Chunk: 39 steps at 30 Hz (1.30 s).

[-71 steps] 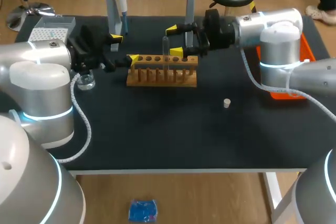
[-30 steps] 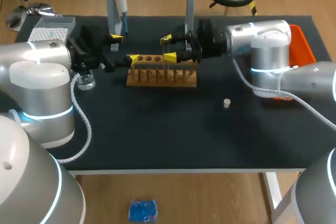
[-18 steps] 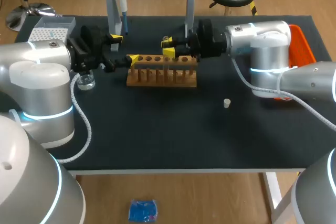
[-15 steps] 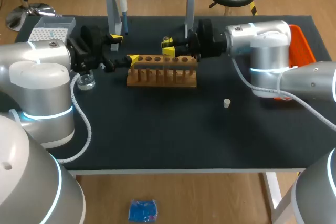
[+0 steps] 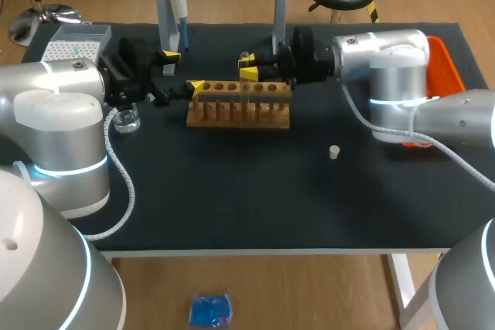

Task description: Invert the test tube, pick up the pipette, mount the tip to pipette, aspirate from beaker and dispense into the tube, eject the tip, return the pipette, and cap with the stopper.

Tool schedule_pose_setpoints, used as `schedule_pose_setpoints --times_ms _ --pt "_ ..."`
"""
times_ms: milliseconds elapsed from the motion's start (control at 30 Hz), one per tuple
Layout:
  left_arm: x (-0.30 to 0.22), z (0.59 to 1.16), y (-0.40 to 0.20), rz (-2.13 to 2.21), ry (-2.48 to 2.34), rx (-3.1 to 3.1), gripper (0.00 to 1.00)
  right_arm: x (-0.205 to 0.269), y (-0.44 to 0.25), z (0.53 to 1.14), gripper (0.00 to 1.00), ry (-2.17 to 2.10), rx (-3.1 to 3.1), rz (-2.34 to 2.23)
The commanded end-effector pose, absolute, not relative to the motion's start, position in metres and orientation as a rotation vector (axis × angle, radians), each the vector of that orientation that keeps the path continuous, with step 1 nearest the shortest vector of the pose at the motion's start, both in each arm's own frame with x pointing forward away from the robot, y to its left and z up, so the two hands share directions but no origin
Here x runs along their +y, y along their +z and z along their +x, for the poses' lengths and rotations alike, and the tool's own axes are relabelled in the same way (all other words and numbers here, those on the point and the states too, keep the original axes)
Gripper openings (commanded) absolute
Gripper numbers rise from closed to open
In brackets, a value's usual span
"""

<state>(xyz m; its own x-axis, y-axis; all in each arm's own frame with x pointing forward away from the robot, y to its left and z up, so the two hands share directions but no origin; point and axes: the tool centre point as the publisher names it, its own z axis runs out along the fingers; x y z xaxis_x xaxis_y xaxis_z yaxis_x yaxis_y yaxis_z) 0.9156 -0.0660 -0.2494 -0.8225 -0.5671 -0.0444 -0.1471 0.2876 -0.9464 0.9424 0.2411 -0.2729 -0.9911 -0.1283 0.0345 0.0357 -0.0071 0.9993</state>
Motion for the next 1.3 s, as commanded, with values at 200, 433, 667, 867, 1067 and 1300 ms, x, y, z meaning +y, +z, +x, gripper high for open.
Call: schedule_pose_setpoints --times_ms 200,433,667,867,1067,1300 --pt "-0.066 0.915 -0.251 -0.643 -1.551 2.181 1.00 0.236 -0.263 0.939 0.00 -2.158 -2.130 0.091" --pt "-0.066 0.915 -0.251 -0.643 -1.551 2.181 1.00 0.234 -0.255 0.938 0.00 -2.166 -2.129 0.095" --pt "-0.066 0.915 -0.251 -0.643 -1.551 2.181 1.00 0.234 -0.246 0.936 0.00 -2.159 -2.132 0.112" --pt "-0.066 0.915 -0.251 -0.643 -1.551 2.181 1.00 0.233 -0.241 0.935 0.00 -2.141 -2.164 0.124" --pt "-0.066 0.915 -0.251 -0.643 -1.551 2.181 1.00 0.233 -0.236 0.935 0.00 -2.139 -2.190 0.146" --pt "-0.066 0.915 -0.251 -0.643 -1.551 2.181 1.00 0.235 -0.232 0.934 0.00 -2.134 -2.218 0.184"
